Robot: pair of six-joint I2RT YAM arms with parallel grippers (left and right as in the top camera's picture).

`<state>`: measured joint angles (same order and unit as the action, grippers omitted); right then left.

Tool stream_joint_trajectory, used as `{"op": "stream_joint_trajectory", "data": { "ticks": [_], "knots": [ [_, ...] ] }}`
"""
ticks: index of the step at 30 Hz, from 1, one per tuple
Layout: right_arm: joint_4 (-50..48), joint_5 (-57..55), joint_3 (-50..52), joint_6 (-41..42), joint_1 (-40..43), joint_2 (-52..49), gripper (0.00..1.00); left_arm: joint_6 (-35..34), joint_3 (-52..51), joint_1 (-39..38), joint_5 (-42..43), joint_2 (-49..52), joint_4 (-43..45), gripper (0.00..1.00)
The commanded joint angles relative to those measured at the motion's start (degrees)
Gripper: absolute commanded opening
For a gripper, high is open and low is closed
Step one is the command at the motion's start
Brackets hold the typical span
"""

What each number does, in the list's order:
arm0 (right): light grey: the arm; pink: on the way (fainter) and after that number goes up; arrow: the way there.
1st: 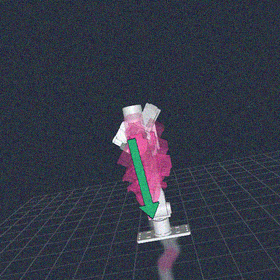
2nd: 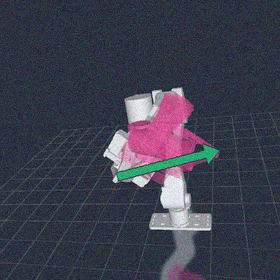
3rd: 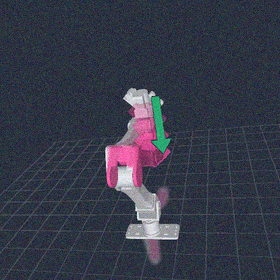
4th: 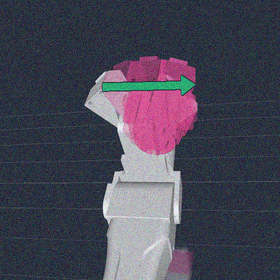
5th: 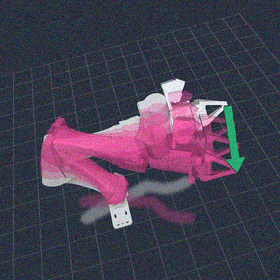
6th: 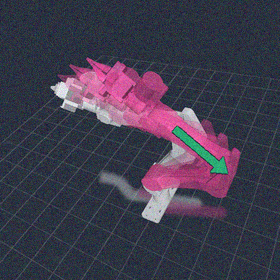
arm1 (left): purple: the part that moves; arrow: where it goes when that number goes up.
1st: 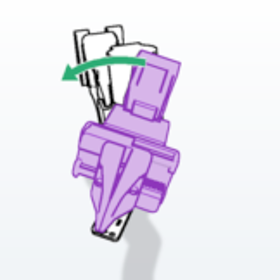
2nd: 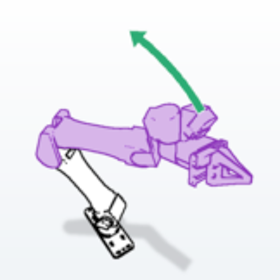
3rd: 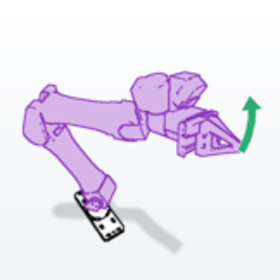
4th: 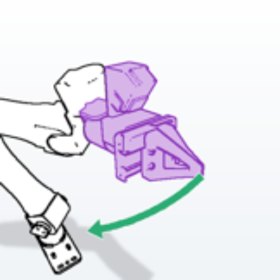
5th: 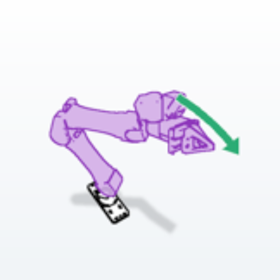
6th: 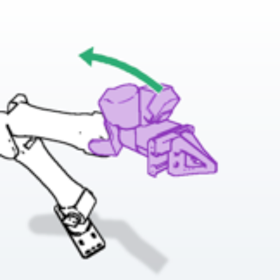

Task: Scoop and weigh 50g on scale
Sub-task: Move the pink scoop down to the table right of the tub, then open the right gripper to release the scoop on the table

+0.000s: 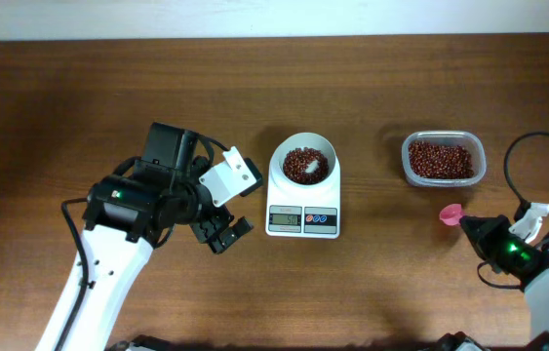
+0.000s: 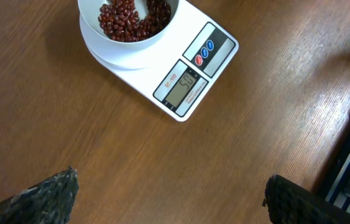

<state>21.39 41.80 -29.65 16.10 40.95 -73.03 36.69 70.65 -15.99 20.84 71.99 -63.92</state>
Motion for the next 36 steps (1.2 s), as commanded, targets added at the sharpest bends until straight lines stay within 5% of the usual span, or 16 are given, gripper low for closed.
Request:
{"op": "stream_joint_trajectory", "data": {
  "ticks": [1, 9, 11, 18, 36],
  "knots": [
    [-0.26, -0.11, 0.39, -0.28, 0.33, -4.57, 0.04, 1.09, 0.74, 0.24, 0.81, -0.66, -0.04, 0.99],
    [-0.11, -0.07, 0.39, -0.61, 0.33, -11.34, 0.05, 1.09, 0.74, 0.24, 0.83, -0.66, -0.04, 0.99],
    [0.07, -0.09, 0.39, -0.61, 0.33, -11.34, 0.17, 1.09, 0.74, 0.24, 0.81, -0.66, -0.04, 0.99],
    [1.05, -1.79, 0.39, -0.61, 0.33, -11.34, 0.2, 1.09, 0.74, 0.24, 0.81, -0.66, -0.04, 0.99],
    [-3.26, -10.95, 0.39, -0.59, 0.33, -11.34, 0.96, 1.09, 0.74, 0.24, 0.81, -0.66, -0.04, 0.99]
  ]
}}
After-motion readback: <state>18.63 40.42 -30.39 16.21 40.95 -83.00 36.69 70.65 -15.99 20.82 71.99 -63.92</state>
